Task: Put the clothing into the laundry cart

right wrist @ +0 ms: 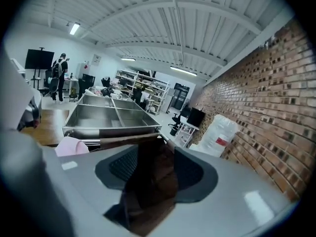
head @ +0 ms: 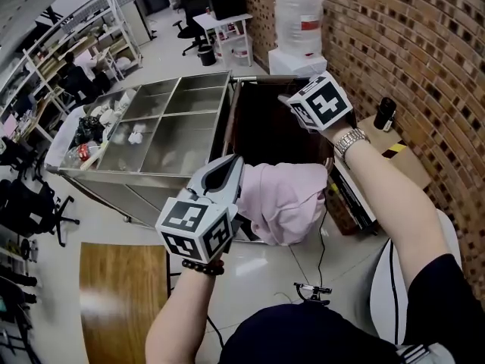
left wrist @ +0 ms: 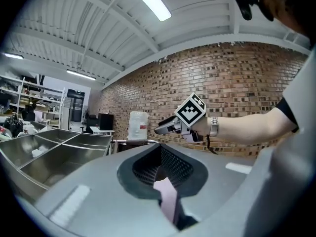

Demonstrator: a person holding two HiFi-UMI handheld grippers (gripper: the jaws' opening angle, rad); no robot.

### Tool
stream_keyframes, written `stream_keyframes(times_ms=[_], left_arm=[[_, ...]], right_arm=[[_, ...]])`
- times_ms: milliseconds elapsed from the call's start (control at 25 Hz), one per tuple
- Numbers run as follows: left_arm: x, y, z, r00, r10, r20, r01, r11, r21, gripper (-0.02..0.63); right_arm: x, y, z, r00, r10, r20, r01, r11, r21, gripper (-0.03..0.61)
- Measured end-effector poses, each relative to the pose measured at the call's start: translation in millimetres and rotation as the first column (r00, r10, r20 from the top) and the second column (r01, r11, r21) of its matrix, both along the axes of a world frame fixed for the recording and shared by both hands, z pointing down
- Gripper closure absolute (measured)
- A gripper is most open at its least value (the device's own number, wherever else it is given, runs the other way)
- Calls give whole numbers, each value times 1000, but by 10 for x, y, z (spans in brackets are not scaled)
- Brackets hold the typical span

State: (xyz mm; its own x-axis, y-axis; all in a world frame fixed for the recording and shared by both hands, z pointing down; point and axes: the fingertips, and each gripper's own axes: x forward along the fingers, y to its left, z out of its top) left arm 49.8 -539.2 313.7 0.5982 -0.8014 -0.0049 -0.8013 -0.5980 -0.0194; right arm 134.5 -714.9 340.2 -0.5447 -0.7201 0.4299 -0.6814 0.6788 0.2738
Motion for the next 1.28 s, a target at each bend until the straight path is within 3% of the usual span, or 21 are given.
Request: stream_keyframes(times_ms=[480, 760, 1280], left_arm=[[158, 84, 51, 1000, 14, -2, -14, 1000, -8, 611], [194, 248, 59, 1000, 22, -11, -22, 1000, -12, 611], [249, 913, -8, 998, 63, -17, -63, 998, -16, 611]], right_arm=[[-55, 481, -10, 996, -74, 53, 72, 997, 31, 378], [-188, 1043, -187, 984, -133, 118, 118, 985, 129, 414], [-160, 2206, -322, 973, -124, 197, 67, 959, 274, 439]])
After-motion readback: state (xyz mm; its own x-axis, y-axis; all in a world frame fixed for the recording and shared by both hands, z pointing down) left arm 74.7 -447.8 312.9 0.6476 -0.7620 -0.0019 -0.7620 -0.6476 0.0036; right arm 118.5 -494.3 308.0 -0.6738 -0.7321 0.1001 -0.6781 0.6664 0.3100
